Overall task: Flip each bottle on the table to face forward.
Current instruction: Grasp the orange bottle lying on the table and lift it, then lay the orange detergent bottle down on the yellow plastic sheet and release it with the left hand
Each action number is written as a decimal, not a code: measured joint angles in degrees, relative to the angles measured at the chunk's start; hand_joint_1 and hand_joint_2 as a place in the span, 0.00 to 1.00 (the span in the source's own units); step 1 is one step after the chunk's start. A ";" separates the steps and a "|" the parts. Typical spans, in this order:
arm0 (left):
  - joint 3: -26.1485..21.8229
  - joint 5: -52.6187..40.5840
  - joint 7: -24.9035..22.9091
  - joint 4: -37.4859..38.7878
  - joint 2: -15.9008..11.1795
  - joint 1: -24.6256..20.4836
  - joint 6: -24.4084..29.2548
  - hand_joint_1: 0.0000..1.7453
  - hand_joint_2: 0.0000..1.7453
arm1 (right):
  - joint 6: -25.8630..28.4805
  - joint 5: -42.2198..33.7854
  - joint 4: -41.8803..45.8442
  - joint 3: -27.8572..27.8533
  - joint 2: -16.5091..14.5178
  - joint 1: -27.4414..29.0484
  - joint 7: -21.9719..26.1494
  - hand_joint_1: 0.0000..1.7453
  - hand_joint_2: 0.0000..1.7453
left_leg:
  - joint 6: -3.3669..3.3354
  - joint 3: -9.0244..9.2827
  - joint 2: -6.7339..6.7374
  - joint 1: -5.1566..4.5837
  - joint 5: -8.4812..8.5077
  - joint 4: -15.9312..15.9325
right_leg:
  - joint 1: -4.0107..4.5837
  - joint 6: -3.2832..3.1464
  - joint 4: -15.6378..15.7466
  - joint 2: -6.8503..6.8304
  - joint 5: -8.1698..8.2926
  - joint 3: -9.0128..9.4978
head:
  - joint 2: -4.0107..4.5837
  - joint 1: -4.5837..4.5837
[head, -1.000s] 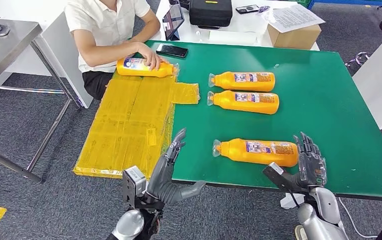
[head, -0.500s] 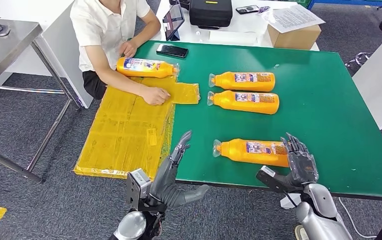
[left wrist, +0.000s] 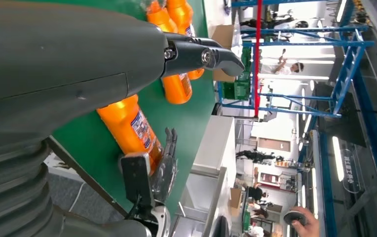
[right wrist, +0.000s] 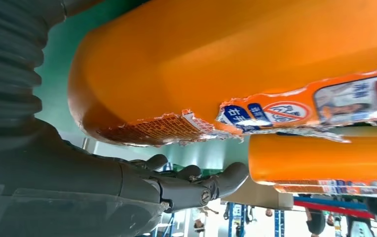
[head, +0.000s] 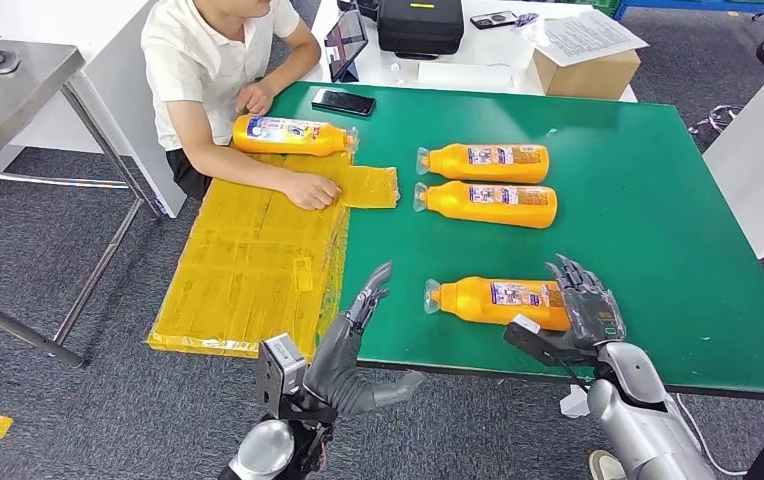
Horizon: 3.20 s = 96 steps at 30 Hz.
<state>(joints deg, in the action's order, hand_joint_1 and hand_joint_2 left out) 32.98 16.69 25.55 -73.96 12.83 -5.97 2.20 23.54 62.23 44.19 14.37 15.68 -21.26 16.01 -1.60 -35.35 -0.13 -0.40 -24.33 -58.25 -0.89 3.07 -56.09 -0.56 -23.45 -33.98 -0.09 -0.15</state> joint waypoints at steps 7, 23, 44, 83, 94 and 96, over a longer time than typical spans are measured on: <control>-0.02 2.16 -2.45 -0.02 0.00 0.00 -1.59 0.00 1.00 | -8.91 -1.62 -4.02 3.19 1.47 -3.70 -1.99 1.00 1.00 | -0.02 0.24 0.10 0.00 -0.03 0.00 | -0.01 0.00 0.04 0.04 0.01 0.15 | 0.00 0.00; -0.42 3.45 -0.47 0.04 -0.04 0.45 0.69 0.00 1.00 | -20.10 -24.13 -2.22 0.95 4.85 1.62 8.79 1.00 1.00 | -0.16 1.89 -0.01 0.14 -0.83 0.01 | 0.13 0.11 0.35 0.03 -0.55 1.35 | 0.00 -0.04; -4.16 17.18 -3.76 0.00 -0.44 3.87 2.35 0.00 1.00 | -26.41 -44.53 26.54 -4.79 -7.75 17.89 12.59 1.00 1.00 | -0.13 0.99 0.23 0.13 -0.66 0.02 | 0.11 0.07 0.23 0.24 -0.50 1.08 | 0.00 -0.01; -4.89 23.78 -5.80 2.44 1.33 -2.06 2.24 1.00 1.00 | -19.05 -38.68 22.52 17.30 -16.34 11.33 12.85 0.94 1.00 | -0.12 0.70 0.21 0.13 -0.66 0.02 | 0.10 0.07 0.20 0.21 -0.51 0.77 | 0.00 -0.02; -7.25 28.01 -7.58 2.01 1.06 -1.77 -4.49 1.00 1.00 | -19.76 -42.10 20.03 18.92 -16.96 10.91 15.33 0.00 0.25 | -0.12 0.69 0.21 0.12 -0.66 0.02 | 0.10 0.07 0.21 0.21 -0.51 0.76 | 0.00 -0.01; -7.32 27.27 -7.12 2.01 0.88 -1.78 -4.19 1.00 1.00 | -19.40 -42.18 19.66 18.92 -17.30 10.92 15.36 0.00 0.00 | -0.12 0.69 0.21 0.12 -0.66 0.02 | 0.10 0.07 0.21 0.21 -0.51 0.76 | 0.00 -0.01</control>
<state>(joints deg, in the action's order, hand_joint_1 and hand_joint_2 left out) 25.67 43.96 18.43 -71.95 13.71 -7.76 -1.99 4.14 20.05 63.86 33.29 -1.62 -10.34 31.37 -1.72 -34.66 0.08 -0.28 -24.99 -58.23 -0.79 3.14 -55.87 -0.36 -23.95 -33.22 -0.09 -0.16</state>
